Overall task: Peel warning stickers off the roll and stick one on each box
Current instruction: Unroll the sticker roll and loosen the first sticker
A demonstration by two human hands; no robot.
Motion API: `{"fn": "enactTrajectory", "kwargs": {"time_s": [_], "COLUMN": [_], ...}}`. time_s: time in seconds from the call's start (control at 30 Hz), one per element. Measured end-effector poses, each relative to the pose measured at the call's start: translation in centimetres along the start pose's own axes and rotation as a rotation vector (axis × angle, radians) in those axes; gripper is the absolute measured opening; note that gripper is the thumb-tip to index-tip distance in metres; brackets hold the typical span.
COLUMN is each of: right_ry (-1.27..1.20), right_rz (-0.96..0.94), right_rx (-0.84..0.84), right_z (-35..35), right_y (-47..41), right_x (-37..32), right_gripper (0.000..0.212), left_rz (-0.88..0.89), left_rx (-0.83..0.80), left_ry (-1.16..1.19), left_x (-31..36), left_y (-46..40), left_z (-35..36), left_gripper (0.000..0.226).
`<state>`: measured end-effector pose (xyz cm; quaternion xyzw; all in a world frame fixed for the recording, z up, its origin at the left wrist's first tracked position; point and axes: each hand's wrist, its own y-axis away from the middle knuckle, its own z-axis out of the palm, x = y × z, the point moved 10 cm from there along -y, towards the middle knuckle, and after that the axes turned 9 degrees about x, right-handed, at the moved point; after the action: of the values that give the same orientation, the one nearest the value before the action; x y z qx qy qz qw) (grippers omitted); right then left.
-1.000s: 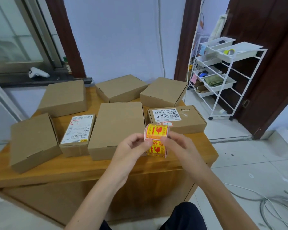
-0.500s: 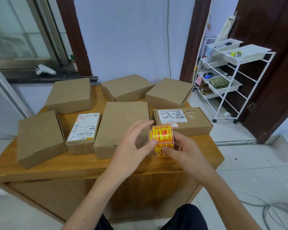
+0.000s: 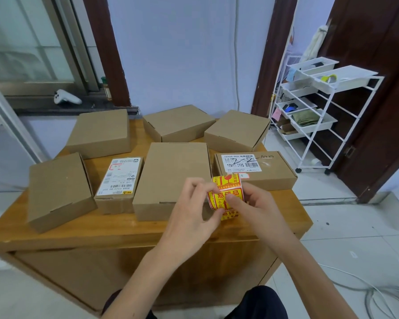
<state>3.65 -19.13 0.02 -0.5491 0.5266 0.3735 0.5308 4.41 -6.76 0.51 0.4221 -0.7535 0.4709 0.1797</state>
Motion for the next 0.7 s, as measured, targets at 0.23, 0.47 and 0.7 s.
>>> {"fn": "enactTrajectory", "kwargs": {"time_s": [0.23, 0.47, 0.7], "right_ry": [0.216, 0.045, 0.091], "right_rz": [-0.035, 0.008, -0.001], "right_rx": [0.002, -0.004, 0.073], "right_z": [-0.1, 0.1, -0.6], "right_y": [0.1, 0.5, 0.0], "right_x": [0.8, 0.3, 0.5], "right_gripper": [0.033, 0.015, 0.020], "left_rz": [-0.416, -0.451, -0.394], "left_rx": [-0.032, -0.087, -0.051], "left_ry": [0.227, 0.359, 0.444], "left_x": [-3.1, -3.1, -2.0], "left_y": [-0.6, -0.3, 0.0], "left_z": [0.1, 0.4, 0.8], "left_gripper": [0.062, 0.043, 0.064]}}
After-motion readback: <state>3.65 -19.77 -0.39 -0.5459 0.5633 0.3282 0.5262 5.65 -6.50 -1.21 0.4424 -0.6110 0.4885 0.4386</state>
